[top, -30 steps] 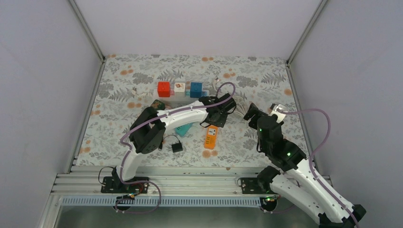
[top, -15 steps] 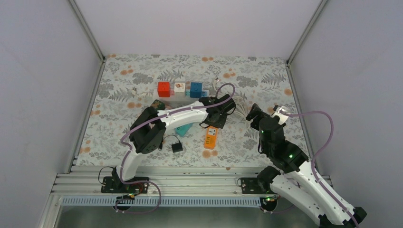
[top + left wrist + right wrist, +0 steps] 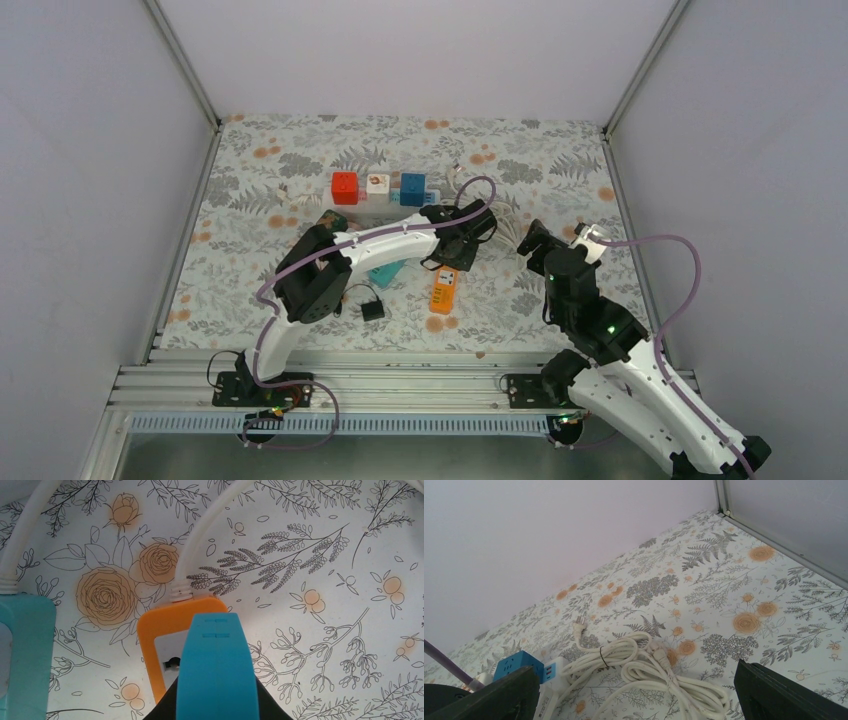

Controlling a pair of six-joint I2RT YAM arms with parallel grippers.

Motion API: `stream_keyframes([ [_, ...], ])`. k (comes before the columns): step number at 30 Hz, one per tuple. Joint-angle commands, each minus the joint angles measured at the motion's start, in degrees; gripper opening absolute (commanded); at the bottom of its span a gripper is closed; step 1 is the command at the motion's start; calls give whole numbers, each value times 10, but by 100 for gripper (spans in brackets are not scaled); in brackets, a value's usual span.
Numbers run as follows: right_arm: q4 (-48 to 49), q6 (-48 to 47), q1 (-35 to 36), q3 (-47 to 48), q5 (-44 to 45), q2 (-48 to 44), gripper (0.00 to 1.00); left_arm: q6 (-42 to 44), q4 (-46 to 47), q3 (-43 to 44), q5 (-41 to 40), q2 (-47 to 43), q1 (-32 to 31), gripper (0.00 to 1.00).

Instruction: Insert the plug

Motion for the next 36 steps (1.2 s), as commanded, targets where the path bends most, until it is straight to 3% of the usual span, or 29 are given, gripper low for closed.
stream_keyframes([
  [1, 4, 18, -4, -4, 29, -5, 100, 2, 0, 1, 0, 29, 2, 2],
  [15, 2, 22, -4, -5, 33, -5, 100, -30, -13, -33, 12, 38, 21, 2],
  [20, 3, 22, -4, -5, 36, -6, 100, -46, -16, -13, 35, 53, 21, 2],
  [36, 4, 23, -4, -9, 29, -7, 100, -34, -70, 25, 5, 111, 21, 2],
])
